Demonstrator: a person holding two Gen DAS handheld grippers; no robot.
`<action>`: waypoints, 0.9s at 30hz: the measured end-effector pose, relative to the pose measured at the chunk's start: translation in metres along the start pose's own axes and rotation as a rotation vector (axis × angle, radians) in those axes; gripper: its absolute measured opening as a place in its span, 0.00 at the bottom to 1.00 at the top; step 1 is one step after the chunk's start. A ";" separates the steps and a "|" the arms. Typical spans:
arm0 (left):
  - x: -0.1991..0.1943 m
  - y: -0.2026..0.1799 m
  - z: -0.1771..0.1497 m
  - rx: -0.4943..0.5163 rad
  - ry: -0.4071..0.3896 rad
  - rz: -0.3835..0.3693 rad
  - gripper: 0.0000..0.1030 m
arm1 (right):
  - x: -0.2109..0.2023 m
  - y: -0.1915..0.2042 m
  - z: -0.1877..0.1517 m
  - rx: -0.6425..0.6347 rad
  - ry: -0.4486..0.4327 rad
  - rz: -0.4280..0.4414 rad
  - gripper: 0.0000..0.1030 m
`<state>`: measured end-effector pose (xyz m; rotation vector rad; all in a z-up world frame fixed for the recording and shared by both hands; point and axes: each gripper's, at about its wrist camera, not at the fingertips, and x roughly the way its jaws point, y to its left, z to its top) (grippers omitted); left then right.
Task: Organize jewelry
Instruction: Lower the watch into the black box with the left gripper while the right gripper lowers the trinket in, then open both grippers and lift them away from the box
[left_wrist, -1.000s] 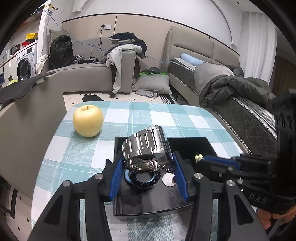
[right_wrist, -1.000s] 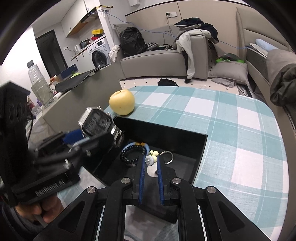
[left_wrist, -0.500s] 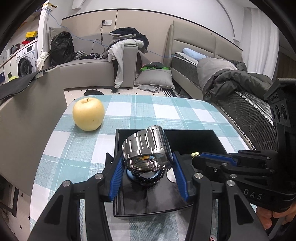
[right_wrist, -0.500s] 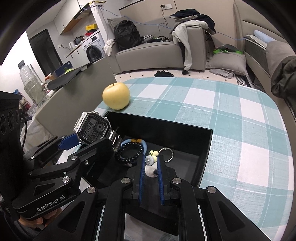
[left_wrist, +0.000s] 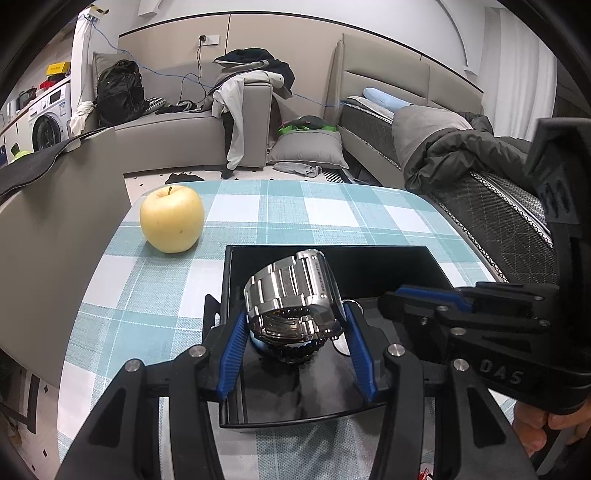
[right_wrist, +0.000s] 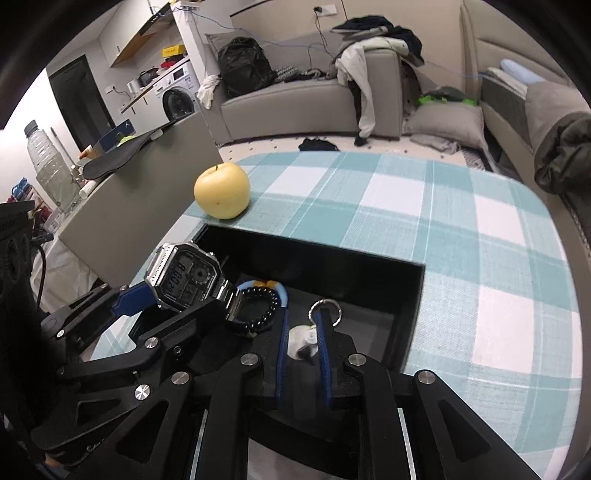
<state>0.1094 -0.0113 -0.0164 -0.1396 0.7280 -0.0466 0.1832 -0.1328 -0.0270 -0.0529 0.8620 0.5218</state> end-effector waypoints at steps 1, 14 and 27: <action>0.000 0.000 0.000 -0.001 0.000 0.000 0.44 | -0.003 0.000 0.000 -0.004 -0.010 0.001 0.19; 0.008 -0.012 -0.002 0.066 0.035 -0.007 0.51 | -0.049 -0.016 -0.003 0.000 -0.113 0.011 0.51; -0.056 -0.009 -0.003 0.043 -0.105 -0.061 0.99 | -0.088 -0.038 -0.022 0.024 -0.149 -0.017 1.00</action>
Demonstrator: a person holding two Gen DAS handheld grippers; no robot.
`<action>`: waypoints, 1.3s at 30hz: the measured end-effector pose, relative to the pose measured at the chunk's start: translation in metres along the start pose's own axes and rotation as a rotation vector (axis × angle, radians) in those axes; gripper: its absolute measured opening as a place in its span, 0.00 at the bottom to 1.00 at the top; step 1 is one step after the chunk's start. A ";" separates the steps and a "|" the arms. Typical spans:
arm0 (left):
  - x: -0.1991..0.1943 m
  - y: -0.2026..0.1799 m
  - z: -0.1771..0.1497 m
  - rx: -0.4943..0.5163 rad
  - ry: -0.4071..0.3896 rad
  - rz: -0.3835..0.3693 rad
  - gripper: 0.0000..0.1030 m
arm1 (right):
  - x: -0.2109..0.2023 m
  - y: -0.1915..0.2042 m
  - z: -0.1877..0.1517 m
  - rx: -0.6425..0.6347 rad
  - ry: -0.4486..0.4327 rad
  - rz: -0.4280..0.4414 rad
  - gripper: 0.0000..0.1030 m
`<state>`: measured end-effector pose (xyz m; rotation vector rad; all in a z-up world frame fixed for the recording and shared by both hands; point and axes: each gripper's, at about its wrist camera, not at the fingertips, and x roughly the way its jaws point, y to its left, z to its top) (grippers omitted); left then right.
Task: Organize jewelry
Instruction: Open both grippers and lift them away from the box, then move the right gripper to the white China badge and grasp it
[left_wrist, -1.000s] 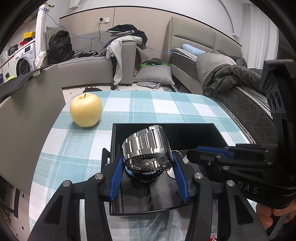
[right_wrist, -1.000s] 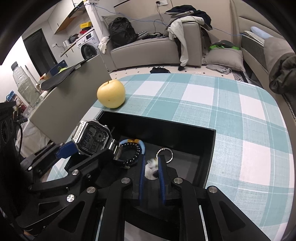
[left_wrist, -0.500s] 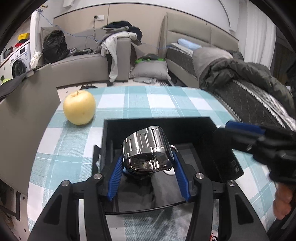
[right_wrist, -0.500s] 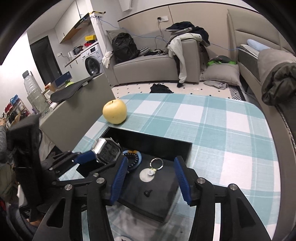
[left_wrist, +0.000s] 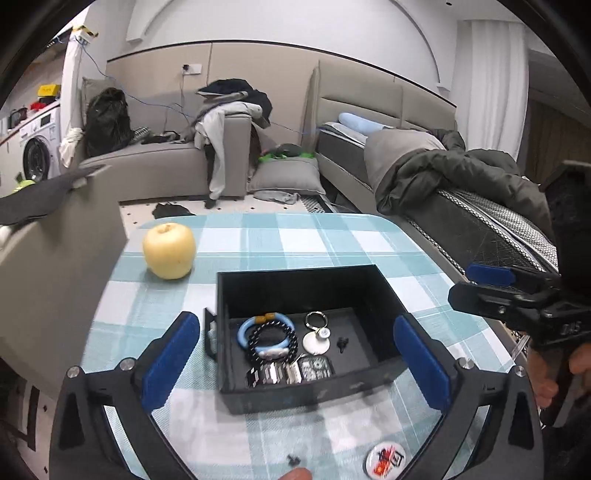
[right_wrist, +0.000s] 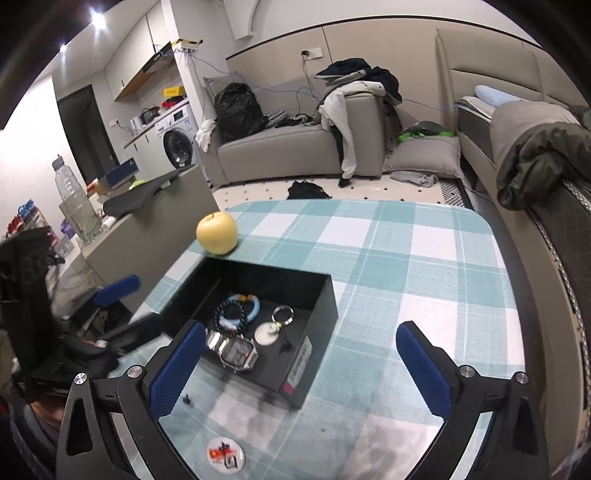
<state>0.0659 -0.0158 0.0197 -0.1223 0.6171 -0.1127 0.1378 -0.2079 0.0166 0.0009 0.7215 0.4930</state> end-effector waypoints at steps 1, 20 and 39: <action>-0.004 0.001 -0.003 -0.008 0.004 0.003 0.99 | -0.001 0.000 -0.002 -0.006 0.006 -0.001 1.00; -0.004 0.008 -0.054 0.048 0.213 0.090 0.99 | 0.024 0.049 -0.094 -0.302 0.275 0.038 1.00; 0.022 0.014 -0.074 0.018 0.353 0.101 0.99 | 0.053 0.071 -0.111 -0.417 0.368 -0.014 1.00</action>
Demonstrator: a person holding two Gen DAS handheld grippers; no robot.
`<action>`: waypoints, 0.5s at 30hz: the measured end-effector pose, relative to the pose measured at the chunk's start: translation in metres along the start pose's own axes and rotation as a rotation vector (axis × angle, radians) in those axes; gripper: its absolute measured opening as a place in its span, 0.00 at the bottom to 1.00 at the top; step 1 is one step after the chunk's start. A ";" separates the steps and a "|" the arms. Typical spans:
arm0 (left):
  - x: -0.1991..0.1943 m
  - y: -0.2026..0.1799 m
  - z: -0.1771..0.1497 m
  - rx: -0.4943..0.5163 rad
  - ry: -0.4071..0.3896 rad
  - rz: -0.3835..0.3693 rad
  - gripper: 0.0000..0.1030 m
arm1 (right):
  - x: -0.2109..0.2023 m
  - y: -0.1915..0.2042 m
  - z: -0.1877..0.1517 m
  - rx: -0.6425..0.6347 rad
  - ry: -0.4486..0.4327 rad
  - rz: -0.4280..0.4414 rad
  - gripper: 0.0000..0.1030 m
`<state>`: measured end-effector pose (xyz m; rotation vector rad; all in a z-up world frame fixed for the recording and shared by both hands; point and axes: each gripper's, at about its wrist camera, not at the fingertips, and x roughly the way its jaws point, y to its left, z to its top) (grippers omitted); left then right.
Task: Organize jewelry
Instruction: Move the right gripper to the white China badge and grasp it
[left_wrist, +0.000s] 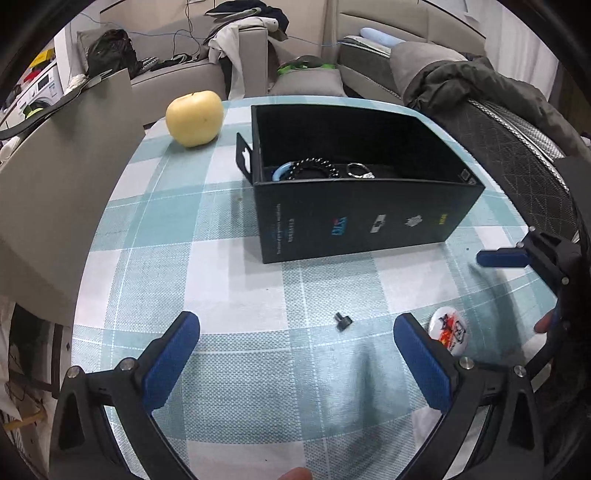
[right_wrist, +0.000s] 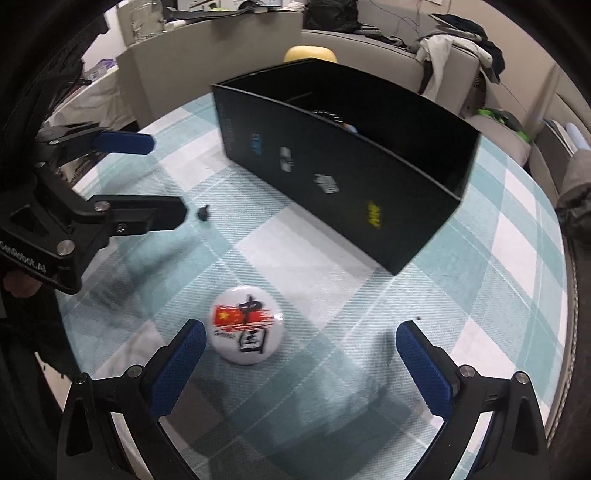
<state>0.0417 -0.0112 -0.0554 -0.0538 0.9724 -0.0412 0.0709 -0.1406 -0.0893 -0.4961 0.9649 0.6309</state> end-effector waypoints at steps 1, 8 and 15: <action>0.001 0.000 0.000 -0.003 0.002 0.002 0.99 | 0.000 -0.002 0.001 0.007 0.000 -0.008 1.00; -0.001 -0.002 0.001 0.003 -0.004 -0.001 0.99 | 0.000 -0.009 -0.002 0.048 0.007 -0.021 1.00; 0.002 -0.002 0.001 0.000 0.008 0.004 0.99 | 0.002 -0.009 0.008 0.030 0.014 -0.032 1.00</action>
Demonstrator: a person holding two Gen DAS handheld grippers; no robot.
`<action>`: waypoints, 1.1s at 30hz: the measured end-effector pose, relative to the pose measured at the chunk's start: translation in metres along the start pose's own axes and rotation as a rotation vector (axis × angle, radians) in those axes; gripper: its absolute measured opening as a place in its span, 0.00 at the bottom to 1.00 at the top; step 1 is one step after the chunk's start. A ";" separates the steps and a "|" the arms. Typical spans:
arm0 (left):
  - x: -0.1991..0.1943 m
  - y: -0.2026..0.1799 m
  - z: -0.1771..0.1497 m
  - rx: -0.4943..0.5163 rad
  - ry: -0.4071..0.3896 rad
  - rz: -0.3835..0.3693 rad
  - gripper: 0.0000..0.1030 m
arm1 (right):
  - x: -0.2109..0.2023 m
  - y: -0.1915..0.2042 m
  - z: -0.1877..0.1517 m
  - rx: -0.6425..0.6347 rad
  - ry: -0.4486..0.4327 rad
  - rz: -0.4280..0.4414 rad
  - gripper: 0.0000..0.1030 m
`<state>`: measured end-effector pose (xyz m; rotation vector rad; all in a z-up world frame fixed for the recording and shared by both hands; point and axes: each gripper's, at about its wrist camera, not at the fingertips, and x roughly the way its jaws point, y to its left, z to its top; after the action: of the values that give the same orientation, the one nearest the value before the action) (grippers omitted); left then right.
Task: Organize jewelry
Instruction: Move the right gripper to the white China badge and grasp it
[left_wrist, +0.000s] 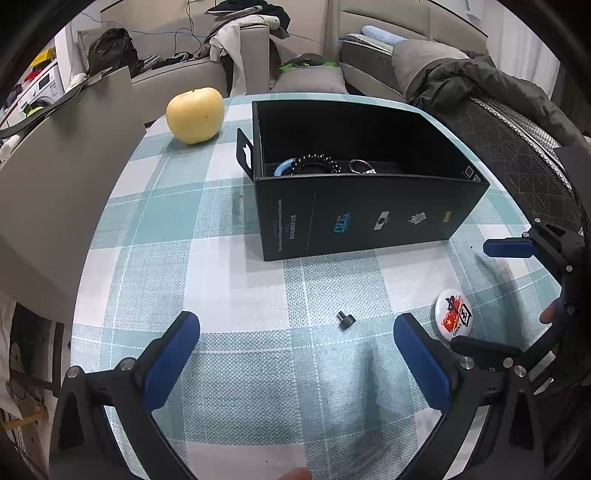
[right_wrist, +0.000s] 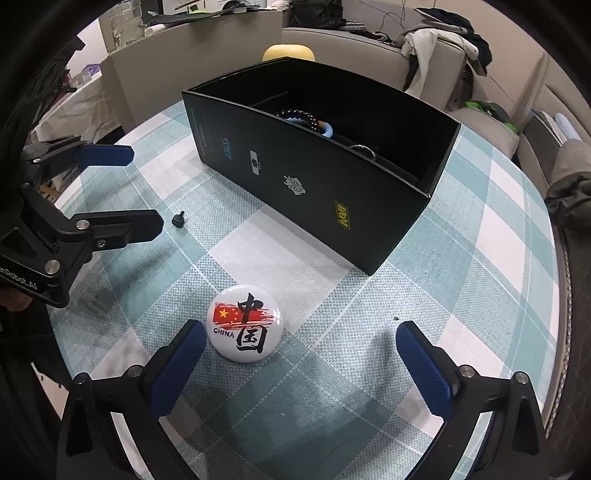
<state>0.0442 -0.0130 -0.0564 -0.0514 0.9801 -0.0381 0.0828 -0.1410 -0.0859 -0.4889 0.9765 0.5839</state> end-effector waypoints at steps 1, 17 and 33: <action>0.000 0.000 0.000 0.001 -0.002 0.000 0.99 | 0.001 -0.001 0.000 0.001 0.000 -0.004 1.00; 0.004 -0.004 0.002 0.009 0.010 0.008 0.99 | 0.003 -0.007 0.000 0.036 0.018 -0.006 0.99; 0.005 -0.005 -0.001 0.021 0.020 0.017 0.99 | -0.003 0.001 0.001 0.006 0.001 0.064 0.65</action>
<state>0.0462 -0.0182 -0.0611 -0.0233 1.0000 -0.0335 0.0812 -0.1406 -0.0831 -0.4540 0.9970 0.6385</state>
